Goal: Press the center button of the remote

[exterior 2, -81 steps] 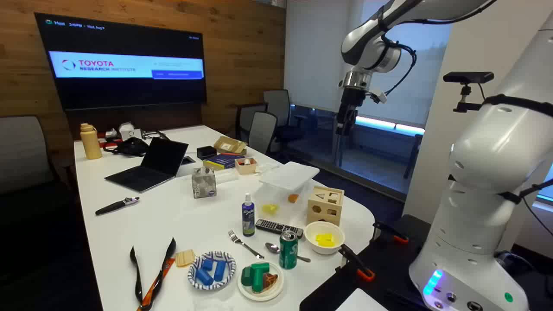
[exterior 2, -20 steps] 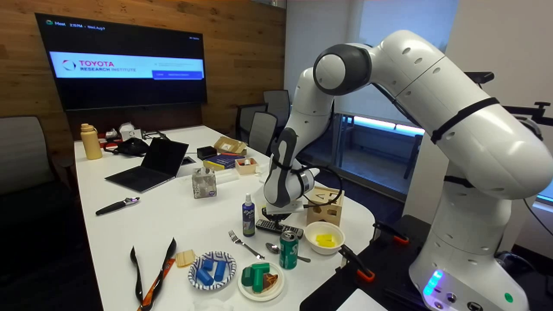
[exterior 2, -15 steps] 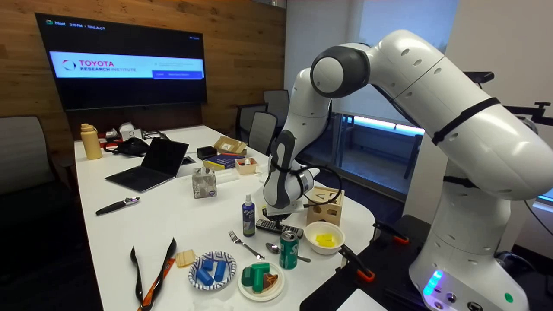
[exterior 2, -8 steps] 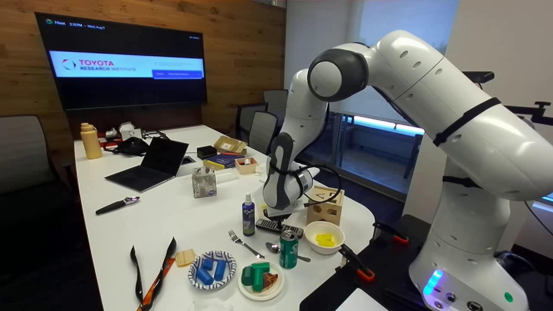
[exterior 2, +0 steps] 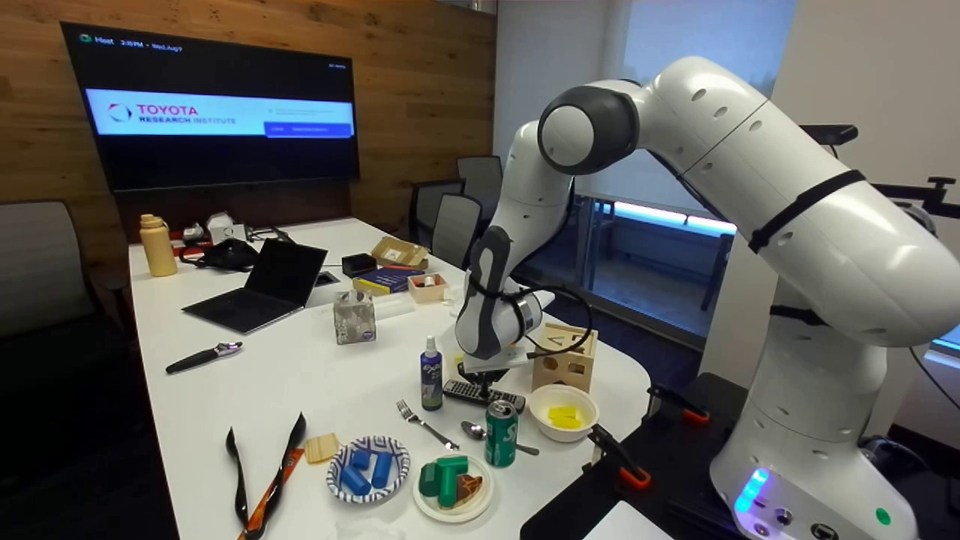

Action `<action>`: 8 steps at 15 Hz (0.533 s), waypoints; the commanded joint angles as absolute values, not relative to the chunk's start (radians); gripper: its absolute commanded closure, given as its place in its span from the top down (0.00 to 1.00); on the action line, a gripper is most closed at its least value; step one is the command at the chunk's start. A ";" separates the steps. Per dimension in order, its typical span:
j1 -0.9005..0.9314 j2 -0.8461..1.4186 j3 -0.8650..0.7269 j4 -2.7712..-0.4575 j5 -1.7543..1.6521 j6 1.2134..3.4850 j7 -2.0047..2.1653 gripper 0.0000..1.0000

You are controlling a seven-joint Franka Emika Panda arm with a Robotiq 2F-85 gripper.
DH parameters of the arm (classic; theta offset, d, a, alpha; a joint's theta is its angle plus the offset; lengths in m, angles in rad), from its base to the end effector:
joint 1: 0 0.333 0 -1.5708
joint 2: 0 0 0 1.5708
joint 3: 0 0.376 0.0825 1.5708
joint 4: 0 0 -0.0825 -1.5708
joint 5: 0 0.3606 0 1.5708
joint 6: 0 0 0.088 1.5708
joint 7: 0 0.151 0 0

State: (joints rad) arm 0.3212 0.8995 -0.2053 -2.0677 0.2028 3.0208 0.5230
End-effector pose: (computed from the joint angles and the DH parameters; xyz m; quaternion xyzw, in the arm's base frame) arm 0.5887 0.0500 0.0274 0.9629 -0.2592 0.0597 0.0463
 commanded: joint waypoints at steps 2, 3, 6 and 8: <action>0.237 0.983 -0.124 -1.992 0.226 2.996 0.478 0.00; 0.230 0.981 -0.122 -1.991 0.225 2.999 0.474 0.00; 0.263 0.951 -0.157 -2.017 0.225 2.985 0.497 0.00; 0.284 0.926 -0.172 -2.036 0.224 2.971 0.507 0.00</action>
